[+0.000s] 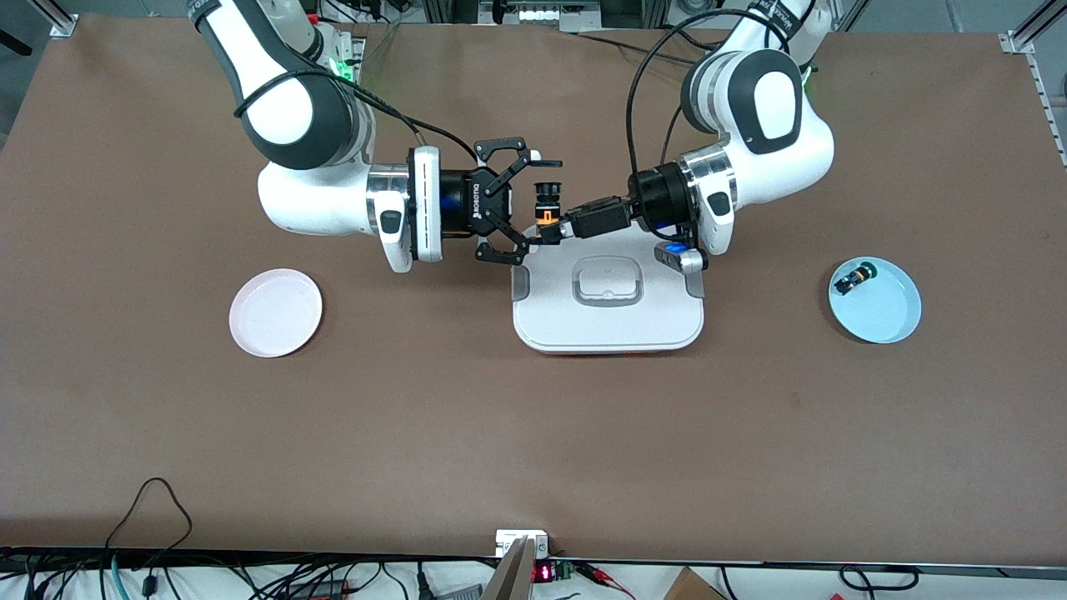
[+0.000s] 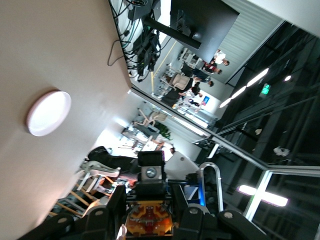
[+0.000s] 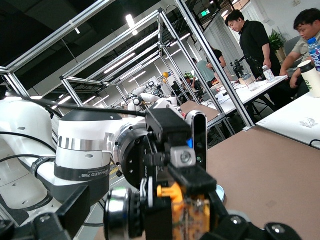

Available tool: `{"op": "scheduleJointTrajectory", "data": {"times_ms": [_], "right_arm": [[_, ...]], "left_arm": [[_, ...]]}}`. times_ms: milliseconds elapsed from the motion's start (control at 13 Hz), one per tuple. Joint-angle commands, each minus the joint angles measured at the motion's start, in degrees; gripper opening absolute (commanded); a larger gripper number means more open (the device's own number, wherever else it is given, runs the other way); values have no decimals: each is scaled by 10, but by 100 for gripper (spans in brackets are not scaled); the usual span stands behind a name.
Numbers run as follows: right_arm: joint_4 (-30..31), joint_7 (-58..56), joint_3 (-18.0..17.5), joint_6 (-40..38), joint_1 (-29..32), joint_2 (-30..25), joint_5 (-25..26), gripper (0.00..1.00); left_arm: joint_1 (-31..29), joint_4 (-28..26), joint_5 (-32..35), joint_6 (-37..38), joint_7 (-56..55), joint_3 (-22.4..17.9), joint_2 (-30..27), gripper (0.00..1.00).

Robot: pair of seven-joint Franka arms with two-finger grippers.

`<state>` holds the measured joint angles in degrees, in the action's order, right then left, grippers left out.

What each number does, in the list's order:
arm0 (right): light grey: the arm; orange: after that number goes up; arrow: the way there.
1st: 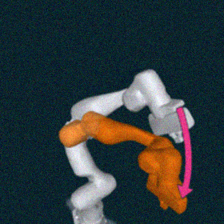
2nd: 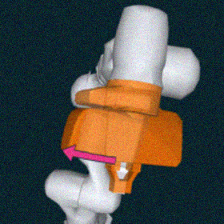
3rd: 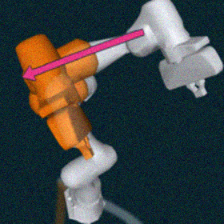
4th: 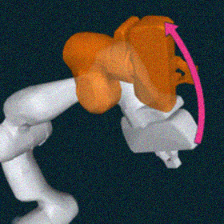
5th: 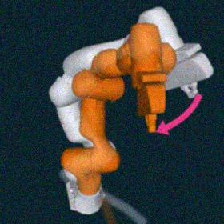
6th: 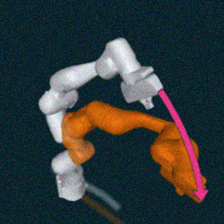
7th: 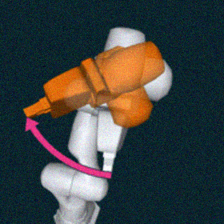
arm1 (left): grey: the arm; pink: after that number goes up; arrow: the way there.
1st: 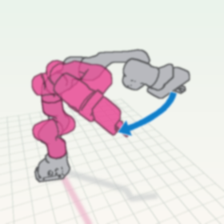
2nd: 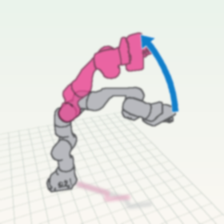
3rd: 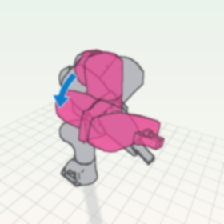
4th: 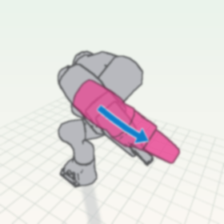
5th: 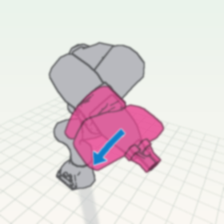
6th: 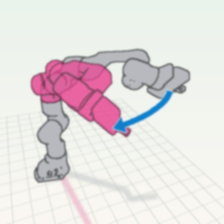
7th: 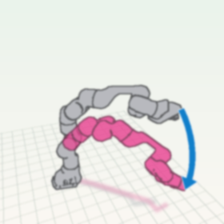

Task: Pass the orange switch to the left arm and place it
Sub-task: 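Open the right gripper while the left gripper pulls the switch away, then move the switch to the blue plate while the right gripper withdraws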

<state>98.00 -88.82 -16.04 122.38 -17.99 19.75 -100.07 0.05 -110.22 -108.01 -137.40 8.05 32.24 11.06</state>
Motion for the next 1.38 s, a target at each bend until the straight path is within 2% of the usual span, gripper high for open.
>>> {"op": "scheduleJointTrajectory", "data": {"times_ms": [0, 154, 308, 385, 615, 846, 1000, 1077, 1308], "right_arm": [[11, 11, 2, 1, 11, -15, -1, 100], [16, 18, 2, -1, 30, -13, 3, 100], [28, 18, 2, -3, 41, -13, 6, 100], [35, 18, 2, -5, 49, -14, 24, 100], [44, 35, 2, -19, 85, -14, 123, 100], [47, 143, 3, -73, 130, -15, 221, 100], [47, 226, 7, -108, 160, -15, 276, 100], [47, 268, 21, -123, 161, -15, 308, 100], [47, 478, 58, -165, 162, -24, 468, 100]], "left_arm": [[-13, -18, 50, 5, 6, -2, -13, 0], [-27, -30, 102, 27, 6, -8, -16, 0], [-30, -36, 194, 67, 4, -40, -17, 0], [-30, -38, 239, 86, 4, -59, -18, 0], [-37, -42, 394, 133, 3, -103, -18, 0], [-47, -42, 566, 178, 2, -153, -17, 0], [-58, -41, 743, 189, 5, -189, -14, 0], [-69, -41, 813, 189, 7, -197, -10, 0], [-95, -41, 994, 181, 0, -225, 12, 0]]}}
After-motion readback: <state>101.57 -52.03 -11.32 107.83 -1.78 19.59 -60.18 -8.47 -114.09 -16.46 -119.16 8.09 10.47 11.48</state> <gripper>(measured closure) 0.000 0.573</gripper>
